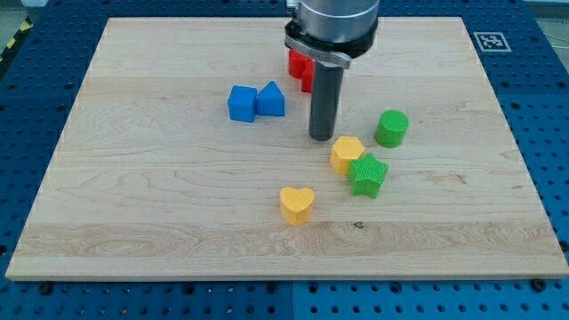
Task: Form a semi circle out of the red blocks and the blue blocks
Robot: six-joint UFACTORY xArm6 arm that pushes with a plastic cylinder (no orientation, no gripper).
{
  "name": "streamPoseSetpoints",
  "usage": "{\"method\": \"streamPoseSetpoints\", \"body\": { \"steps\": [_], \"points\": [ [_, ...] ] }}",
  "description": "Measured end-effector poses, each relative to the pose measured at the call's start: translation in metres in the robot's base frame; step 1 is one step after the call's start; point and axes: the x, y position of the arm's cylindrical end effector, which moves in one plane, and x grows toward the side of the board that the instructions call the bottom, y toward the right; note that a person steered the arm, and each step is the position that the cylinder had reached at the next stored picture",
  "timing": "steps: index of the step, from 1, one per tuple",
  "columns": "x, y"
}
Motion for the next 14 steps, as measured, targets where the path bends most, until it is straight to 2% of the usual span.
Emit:
{"method": "streamPoseSetpoints", "body": {
  "steps": [2,4,5,8,10,12,14],
  "points": [
    [-0.012,-0.051],
    [-0.073,-0.084],
    [-0.081,-0.091],
    [-0.062,-0.084],
    [-0.053,-0.057],
    [-0.120,-0.043],
    [-0.124,-0.038]
  ]
}}
